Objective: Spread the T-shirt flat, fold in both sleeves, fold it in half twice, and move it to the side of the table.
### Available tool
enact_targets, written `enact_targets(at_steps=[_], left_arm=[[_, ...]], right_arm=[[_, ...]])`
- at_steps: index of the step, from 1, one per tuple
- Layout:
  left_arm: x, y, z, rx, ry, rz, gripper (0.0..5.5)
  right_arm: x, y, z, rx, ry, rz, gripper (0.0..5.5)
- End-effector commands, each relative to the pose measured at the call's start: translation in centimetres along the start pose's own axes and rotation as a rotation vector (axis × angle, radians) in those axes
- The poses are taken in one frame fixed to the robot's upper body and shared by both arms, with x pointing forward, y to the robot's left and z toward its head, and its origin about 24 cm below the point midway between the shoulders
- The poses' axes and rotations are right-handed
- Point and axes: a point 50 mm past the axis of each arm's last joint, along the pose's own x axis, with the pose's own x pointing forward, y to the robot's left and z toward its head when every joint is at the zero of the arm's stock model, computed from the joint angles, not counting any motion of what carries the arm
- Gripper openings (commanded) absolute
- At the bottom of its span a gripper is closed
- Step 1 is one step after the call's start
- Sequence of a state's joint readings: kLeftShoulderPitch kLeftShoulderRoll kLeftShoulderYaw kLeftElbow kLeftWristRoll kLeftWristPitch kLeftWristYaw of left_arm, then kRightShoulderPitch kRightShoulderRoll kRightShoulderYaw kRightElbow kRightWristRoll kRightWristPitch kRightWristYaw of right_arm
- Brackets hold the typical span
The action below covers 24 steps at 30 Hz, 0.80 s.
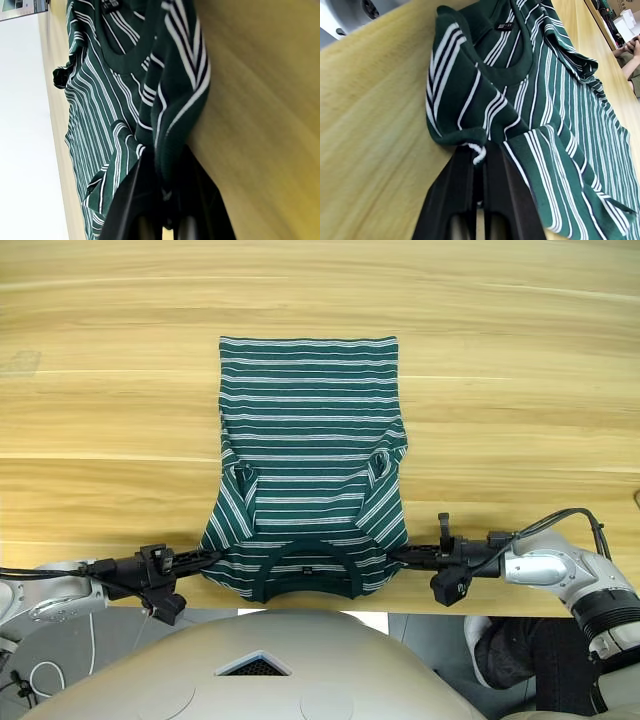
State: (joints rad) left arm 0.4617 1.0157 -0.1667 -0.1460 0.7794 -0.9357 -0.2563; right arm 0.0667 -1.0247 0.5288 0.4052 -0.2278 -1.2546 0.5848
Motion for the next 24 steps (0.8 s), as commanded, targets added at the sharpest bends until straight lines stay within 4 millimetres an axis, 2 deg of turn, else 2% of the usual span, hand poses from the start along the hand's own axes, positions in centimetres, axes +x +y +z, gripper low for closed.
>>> enact_targets(at_steps=[1,3,8,11,13,15,17,24], left_arm=[[-0.8,1.2,0.3,-0.192,0.044,0.000,0.04],[-1.4,2.0,0.1,-0.325,0.069,0.002,0.04],[-4.0,5.3,-1.5,-0.519,0.141,0.031,0.04],[-5.5,7.5,-2.5,-0.595,0.158,0.066,0.04],[-6.0,8.4,-2.7,-0.631,0.154,0.081,0.04],[-6.3,8.8,-2.8,-0.668,0.147,0.088,0.04],[-6.4,8.9,-2.8,-0.690,0.142,0.089,0.04],[-5.9,9.1,-1.4,-0.751,0.075,0.076,0.04]], right_arm=[[1.0,-1.5,0.3,0.055,-0.032,-0.051,0.00],[1.1,-1.7,0.3,0.160,-0.022,-0.051,0.00],[0.8,-2.7,0.0,0.448,-0.002,0.001,0.00],[0.3,-4.9,0.0,0.555,-0.015,-0.028,0.00],[-0.2,-7.3,0.5,0.650,-0.086,-0.099,0.00],[-0.9,-9.8,1.5,0.737,-0.203,-0.177,0.00],[-1.4,-11.2,2.3,0.796,-0.283,-0.212,0.00],[-1.8,-12.1,3.6,0.895,-0.375,-0.213,0.00]])
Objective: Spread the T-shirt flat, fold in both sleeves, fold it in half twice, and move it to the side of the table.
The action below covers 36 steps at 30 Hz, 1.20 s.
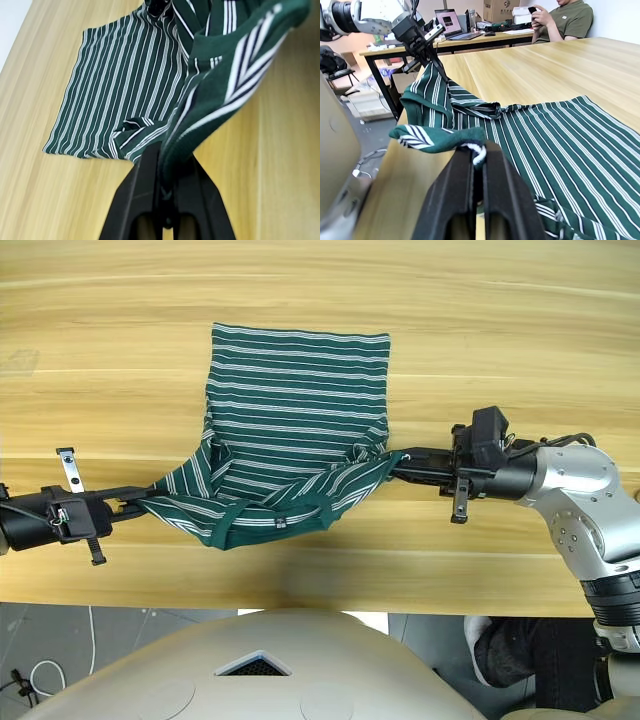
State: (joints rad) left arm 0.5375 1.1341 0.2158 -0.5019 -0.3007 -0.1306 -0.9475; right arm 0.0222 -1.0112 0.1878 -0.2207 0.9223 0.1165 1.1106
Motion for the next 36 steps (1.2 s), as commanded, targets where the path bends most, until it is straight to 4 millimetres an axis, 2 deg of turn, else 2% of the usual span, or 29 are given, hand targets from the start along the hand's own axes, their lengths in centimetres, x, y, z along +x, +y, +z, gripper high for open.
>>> enact_targets(at_steps=[1,4,8,12,18,24,27,29,32,36], left_arm=[[0.1,-0.3,0.9,-0.024,-0.035,-0.014,0.04],[-0.2,-0.6,1.5,-0.023,-0.032,-0.024,0.04],[-2.2,-1.1,1.7,-0.054,0.031,-0.054,0.04],[-3.2,-3.3,2.9,-0.094,0.032,-0.115,0.04],[-4.5,-4.9,4.2,-0.125,0.013,-0.135,0.04],[-5.3,-6.4,5.2,-0.172,-0.002,-0.185,0.04],[-5.2,-6.7,6.1,-0.219,-0.084,-0.203,0.04],[-5.2,-6.3,6.1,-0.237,-0.115,-0.190,0.04],[-4.6,-5.0,5.1,-0.237,-0.121,-0.165,0.04],[-1.9,-1.3,2.4,-0.173,-0.099,-0.028,0.04]], right_arm=[[0.2,0.4,0.7,0.027,-0.015,0.027,0.00],[0.0,0.9,0.4,0.032,0.018,0.047,0.00],[-0.8,1.9,-0.4,0.017,0.081,0.050,0.00],[-1.6,2.7,0.0,0.023,0.050,0.041,0.00],[-2.3,4.0,1.1,0.035,-0.018,0.030,0.00],[-2.5,6.2,1.1,0.110,-0.015,0.090,0.00],[-2.4,6.6,1.4,0.132,-0.023,0.111,0.00],[-2.1,6.1,1.8,0.116,-0.024,0.111,0.00],[-1.5,5.2,1.6,0.070,0.001,0.100,0.00],[0.4,1.6,0.8,-0.022,0.033,0.026,0.00]])
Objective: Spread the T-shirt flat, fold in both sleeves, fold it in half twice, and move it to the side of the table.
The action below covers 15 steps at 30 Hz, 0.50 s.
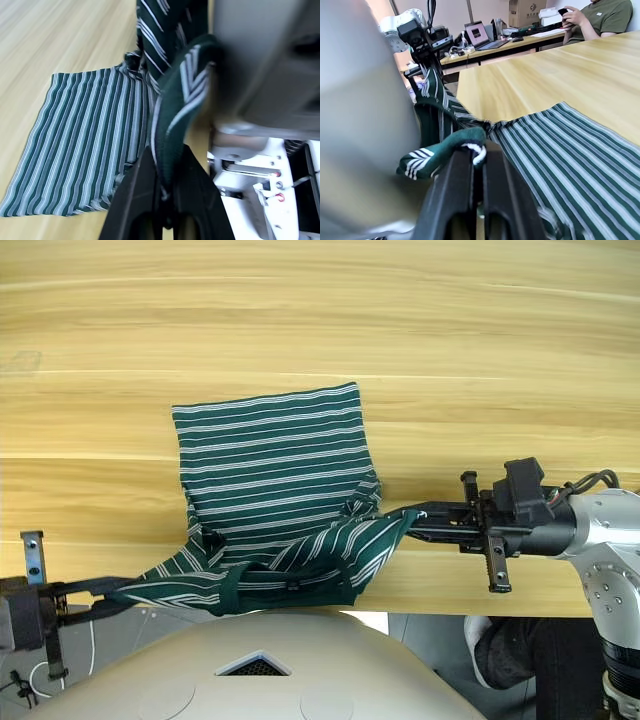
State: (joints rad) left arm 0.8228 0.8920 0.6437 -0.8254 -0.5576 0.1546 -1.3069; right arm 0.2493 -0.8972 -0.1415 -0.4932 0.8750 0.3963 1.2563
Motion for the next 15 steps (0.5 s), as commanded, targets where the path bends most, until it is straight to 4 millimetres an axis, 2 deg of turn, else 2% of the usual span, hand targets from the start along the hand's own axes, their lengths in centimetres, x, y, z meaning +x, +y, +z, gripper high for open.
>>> enact_targets(at_steps=[1,7,11,13,15], left_arm=[[1.7,4.5,-1.7,0.076,0.019,0.161,0.04],[4.8,10.1,-3.4,0.102,-0.014,0.283,0.04],[6.0,12.0,-4.2,0.088,-0.024,0.297,0.04],[6.2,13.2,-5.2,0.063,0.002,0.318,0.04],[6.6,13.8,-6.9,0.023,0.050,0.323,0.04]], right_arm=[[1.5,-3.9,-0.2,-0.093,0.027,-0.088,0.00],[4.8,-9.9,0.1,-0.175,0.023,-0.181,0.00],[6.7,-12.2,-0.1,-0.214,0.029,-0.210,0.00],[7.1,-12.9,-0.6,-0.212,0.041,-0.238,0.00],[7.5,-13.5,-1.9,-0.190,0.082,-0.268,0.00]])
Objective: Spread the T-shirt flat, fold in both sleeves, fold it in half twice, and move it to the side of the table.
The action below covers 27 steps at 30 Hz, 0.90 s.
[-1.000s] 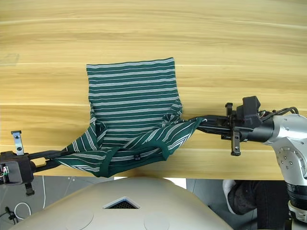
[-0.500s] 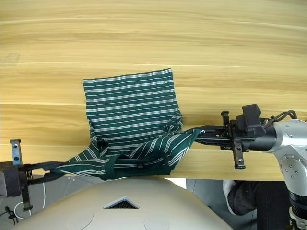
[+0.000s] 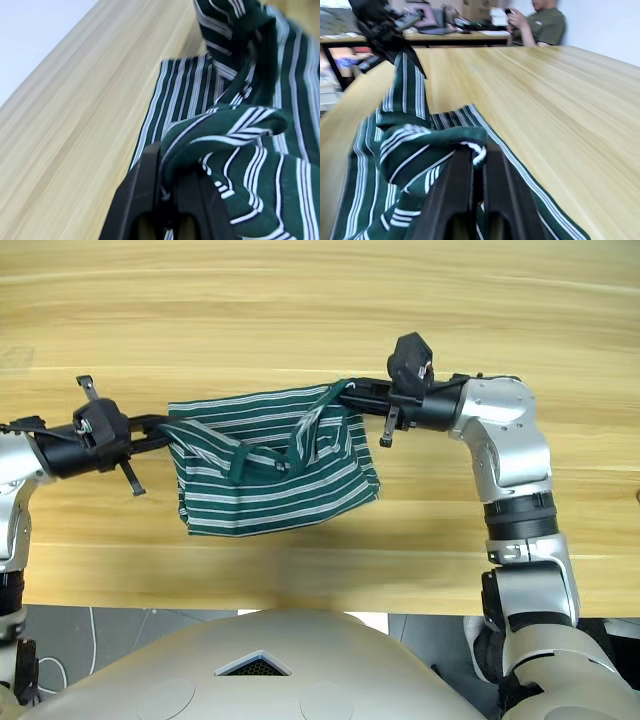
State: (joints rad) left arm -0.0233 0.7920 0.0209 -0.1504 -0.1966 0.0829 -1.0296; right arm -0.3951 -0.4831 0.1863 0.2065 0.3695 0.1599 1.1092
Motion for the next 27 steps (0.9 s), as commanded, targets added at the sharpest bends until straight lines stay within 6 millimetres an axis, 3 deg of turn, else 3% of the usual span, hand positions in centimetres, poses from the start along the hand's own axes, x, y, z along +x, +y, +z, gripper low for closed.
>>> enact_targets(at_steps=[1,4,9,22,27], left_arm=[[1.2,0.8,-2.8,-0.046,0.088,0.014,0.04],[1.5,1.1,-4.6,-0.097,0.116,0.043,0.04],[0.9,1.7,-5.8,-0.168,0.098,0.115,0.04],[2.4,0.3,-6.5,-0.375,-0.084,0.223,0.04],[2.5,0.5,-7.1,-0.408,-0.084,0.309,1.05]], right_arm=[[0.9,-0.6,-2.2,0.004,0.097,-0.049,0.00],[1.1,-1.2,-4.2,0.016,0.179,-0.134,0.00],[0.6,-2.2,-5.9,0.032,0.231,-0.264,0.00],[0.4,-1.8,-6.4,0.133,0.088,-0.330,0.00],[0.3,-1.7,-6.3,0.142,0.048,-0.364,1.10]])
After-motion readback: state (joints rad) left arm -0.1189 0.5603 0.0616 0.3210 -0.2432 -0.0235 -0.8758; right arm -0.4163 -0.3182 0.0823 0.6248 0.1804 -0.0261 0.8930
